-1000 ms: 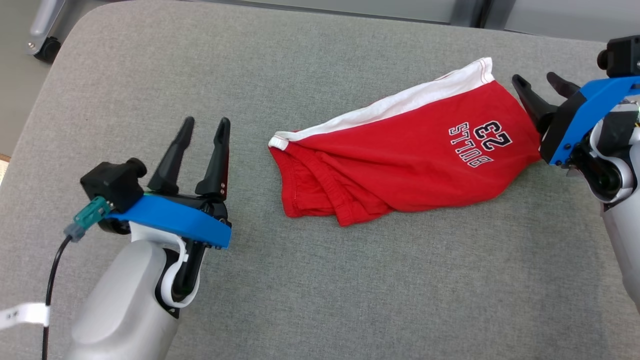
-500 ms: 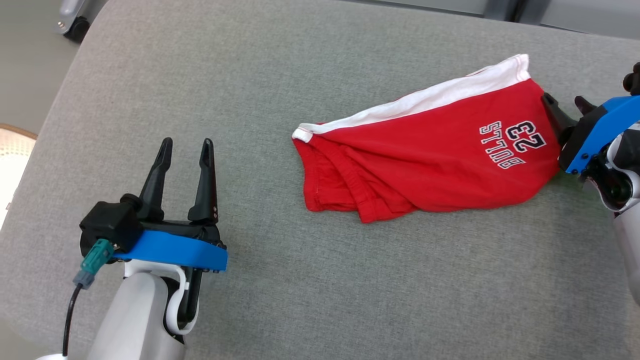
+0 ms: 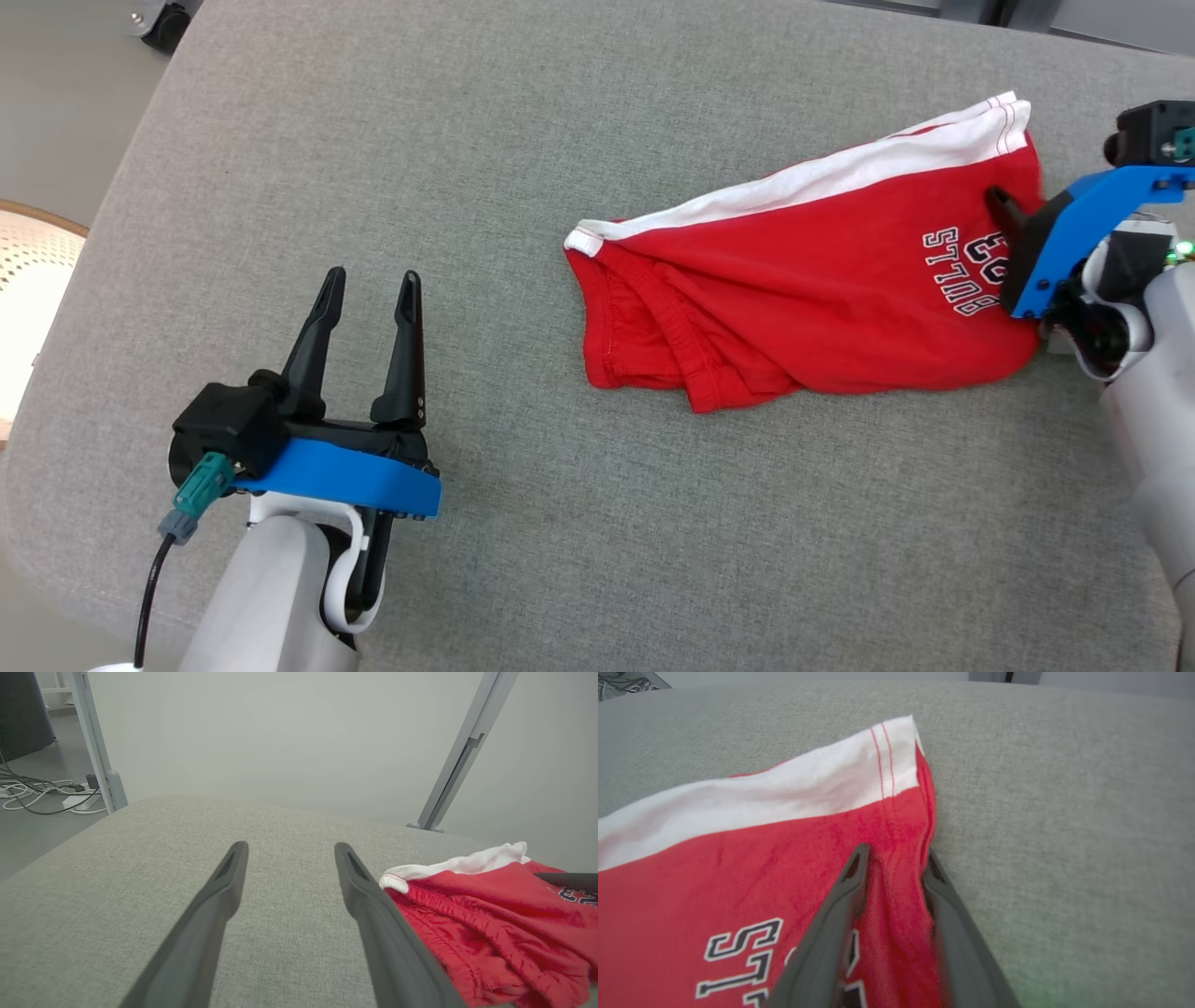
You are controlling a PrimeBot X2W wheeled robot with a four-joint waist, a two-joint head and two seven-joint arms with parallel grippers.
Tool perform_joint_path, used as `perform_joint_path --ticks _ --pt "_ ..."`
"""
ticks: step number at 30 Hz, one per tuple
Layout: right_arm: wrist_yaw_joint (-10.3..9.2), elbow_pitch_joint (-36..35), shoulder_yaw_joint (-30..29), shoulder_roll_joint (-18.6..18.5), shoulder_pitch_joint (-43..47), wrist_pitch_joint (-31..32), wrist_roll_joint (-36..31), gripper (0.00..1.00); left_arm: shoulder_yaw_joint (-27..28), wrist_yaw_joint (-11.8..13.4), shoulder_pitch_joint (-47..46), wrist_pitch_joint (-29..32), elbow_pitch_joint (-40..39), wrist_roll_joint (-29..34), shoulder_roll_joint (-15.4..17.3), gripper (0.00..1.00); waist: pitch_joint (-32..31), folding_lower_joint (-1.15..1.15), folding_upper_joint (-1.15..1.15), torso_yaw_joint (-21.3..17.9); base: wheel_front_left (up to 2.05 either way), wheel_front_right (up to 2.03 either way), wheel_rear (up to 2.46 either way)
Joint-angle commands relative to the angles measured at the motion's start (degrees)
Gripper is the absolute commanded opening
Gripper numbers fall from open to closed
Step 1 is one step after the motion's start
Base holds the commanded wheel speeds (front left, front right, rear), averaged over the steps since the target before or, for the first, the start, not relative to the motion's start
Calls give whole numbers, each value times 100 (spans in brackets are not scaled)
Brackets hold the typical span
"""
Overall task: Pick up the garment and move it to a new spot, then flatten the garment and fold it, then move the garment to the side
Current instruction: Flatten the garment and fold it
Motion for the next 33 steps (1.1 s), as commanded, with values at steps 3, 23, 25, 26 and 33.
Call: perform_joint_path --ticks 3,23,25,26,33 --pt "10 97 64 96 99 -4 137 0 -59 -25 -71 -23 19 -41 61 100 -18 0 0 -64 0 0 0" --pt "9 -391 -871 -373 1305 -917 -252 0 -90 -25 510 -23 12 -19 313 100 -942 0 0 -881 0 0 0" --pt "9 -426 -1071 -354 1366 -912 -463 0 -102 -25 527 -23 24 -21 310 100 -1006 0 0 -911 0 0 0" --pt "9 -458 -1159 -318 1387 -877 -567 0 -112 -25 538 -23 30 -20 310 100 -1029 0 0 -921 0 0 0" --pt "9 -1054 -1269 314 1173 -277 -1066 0 -153 -25 567 -23 70 -59 319 100 -1147 0 0 -948 0 0 0"
